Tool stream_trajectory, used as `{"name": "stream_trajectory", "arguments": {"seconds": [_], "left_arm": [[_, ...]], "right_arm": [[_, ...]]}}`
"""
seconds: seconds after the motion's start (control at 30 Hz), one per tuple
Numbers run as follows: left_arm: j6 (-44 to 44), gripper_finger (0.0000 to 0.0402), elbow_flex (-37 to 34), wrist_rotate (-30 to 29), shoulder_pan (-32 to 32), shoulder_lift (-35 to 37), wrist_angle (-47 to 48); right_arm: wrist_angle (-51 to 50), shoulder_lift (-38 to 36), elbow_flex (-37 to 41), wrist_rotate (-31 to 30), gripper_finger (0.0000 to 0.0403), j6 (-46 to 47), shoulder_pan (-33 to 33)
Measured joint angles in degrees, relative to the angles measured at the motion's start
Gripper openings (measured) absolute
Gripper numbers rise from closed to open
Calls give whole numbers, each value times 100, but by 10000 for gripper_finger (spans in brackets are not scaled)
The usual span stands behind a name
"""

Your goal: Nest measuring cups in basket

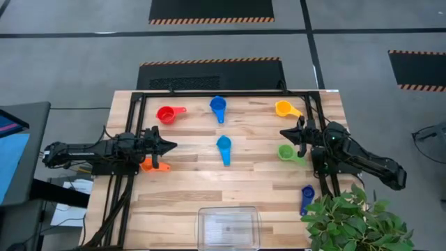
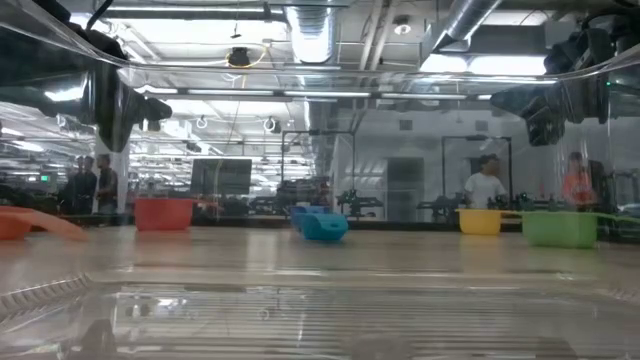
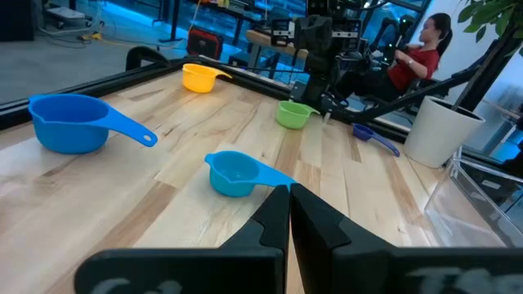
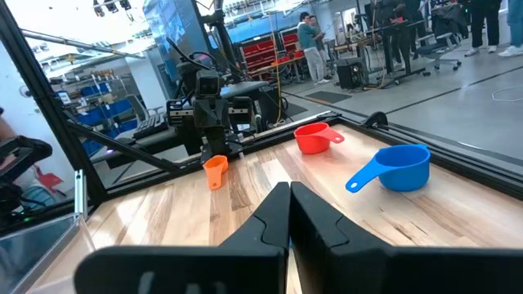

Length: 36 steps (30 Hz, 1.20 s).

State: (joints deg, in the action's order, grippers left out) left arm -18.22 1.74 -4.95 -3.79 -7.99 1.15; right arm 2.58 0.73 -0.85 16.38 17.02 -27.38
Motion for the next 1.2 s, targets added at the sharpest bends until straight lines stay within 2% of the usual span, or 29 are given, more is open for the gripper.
{"name": "stream_trajectory", "arguments": {"seconds": [1.1,1.2], "left_arm": [[0,0,0,-27,2,-63,-9],[-8,0,-4,-219,2,-66,-134]], "right_arm": [[0,0,-1,1,33,0,-1],[-1,0,-1,0,33,0,-1]]}}
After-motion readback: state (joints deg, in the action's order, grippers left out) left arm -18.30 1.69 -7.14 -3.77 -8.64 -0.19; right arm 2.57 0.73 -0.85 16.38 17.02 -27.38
